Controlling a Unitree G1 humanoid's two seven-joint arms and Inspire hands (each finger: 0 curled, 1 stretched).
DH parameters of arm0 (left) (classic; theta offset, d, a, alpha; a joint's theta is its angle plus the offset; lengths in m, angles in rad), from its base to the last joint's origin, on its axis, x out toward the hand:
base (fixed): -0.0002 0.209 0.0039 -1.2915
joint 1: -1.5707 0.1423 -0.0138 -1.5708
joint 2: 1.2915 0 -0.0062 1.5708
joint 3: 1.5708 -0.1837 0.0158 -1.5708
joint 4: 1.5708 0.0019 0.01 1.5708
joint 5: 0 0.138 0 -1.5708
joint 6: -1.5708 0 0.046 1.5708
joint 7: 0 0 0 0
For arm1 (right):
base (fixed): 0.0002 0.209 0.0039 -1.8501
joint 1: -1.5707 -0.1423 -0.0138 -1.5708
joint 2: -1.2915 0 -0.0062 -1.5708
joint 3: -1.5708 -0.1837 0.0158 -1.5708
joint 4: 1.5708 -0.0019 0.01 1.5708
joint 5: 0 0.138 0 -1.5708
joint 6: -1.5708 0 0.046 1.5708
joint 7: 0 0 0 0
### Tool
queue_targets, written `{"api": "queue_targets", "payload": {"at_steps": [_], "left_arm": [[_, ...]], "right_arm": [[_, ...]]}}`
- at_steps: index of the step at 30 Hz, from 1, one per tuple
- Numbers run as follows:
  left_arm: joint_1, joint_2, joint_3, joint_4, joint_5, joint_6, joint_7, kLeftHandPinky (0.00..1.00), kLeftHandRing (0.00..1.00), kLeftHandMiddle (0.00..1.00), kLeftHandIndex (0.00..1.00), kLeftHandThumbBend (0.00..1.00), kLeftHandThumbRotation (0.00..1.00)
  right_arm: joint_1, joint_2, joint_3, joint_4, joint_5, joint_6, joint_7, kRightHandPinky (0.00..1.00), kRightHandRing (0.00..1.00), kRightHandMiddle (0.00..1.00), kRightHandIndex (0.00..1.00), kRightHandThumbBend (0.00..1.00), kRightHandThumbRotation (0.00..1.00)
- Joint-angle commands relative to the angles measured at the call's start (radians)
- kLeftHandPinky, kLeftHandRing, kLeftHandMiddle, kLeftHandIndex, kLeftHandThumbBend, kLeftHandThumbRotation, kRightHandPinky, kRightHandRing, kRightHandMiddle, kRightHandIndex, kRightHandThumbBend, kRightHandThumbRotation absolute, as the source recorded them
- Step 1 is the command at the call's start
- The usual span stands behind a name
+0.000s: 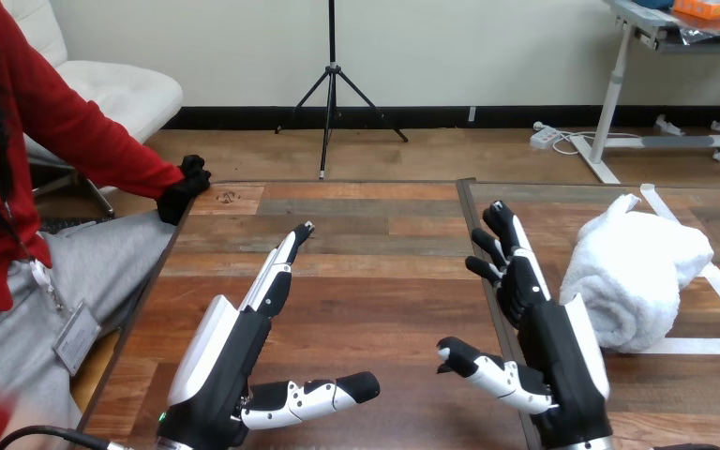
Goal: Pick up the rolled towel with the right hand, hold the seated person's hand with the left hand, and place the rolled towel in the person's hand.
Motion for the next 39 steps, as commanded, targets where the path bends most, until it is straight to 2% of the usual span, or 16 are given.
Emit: {"api": "queue_targets", "payload": {"at_steps": [1, 29, 38, 39], "left_arm": [[-0.043, -0.015, 0.016, 0.001, 0.001, -0.014, 0.008, 0.97, 1.0, 1.0, 1.0, 1.0, 0.61], [-0.032, -0.014, 0.022, -0.01, 0.001, -0.012, 0.007, 0.96, 0.99, 1.0, 1.0, 1.0, 0.61], [-0.026, -0.016, 0.021, -0.016, -0.008, -0.011, 0.001, 0.96, 1.0, 1.0, 1.0, 1.0, 0.6], [-0.026, -0.016, 0.022, -0.016, -0.006, -0.011, 0.003, 0.96, 1.0, 1.0, 1.0, 1.0, 0.6]], "right_arm": [[-0.047, -0.008, -0.002, -0.037, 0.016, -0.01, 0.005, 0.88, 0.95, 1.0, 1.0, 1.0, 0.59], [-0.057, -0.024, 0.0, -0.037, 0.025, -0.019, 0.031, 0.86, 0.94, 0.98, 0.99, 1.0, 0.56], [-0.052, -0.037, -0.015, -0.051, -0.031, -0.01, -0.001, 0.86, 0.94, 0.98, 1.0, 1.0, 0.57], [-0.052, -0.04, -0.02, -0.054, -0.05, -0.01, -0.012, 0.86, 0.94, 0.98, 1.0, 1.0, 0.58]]}}
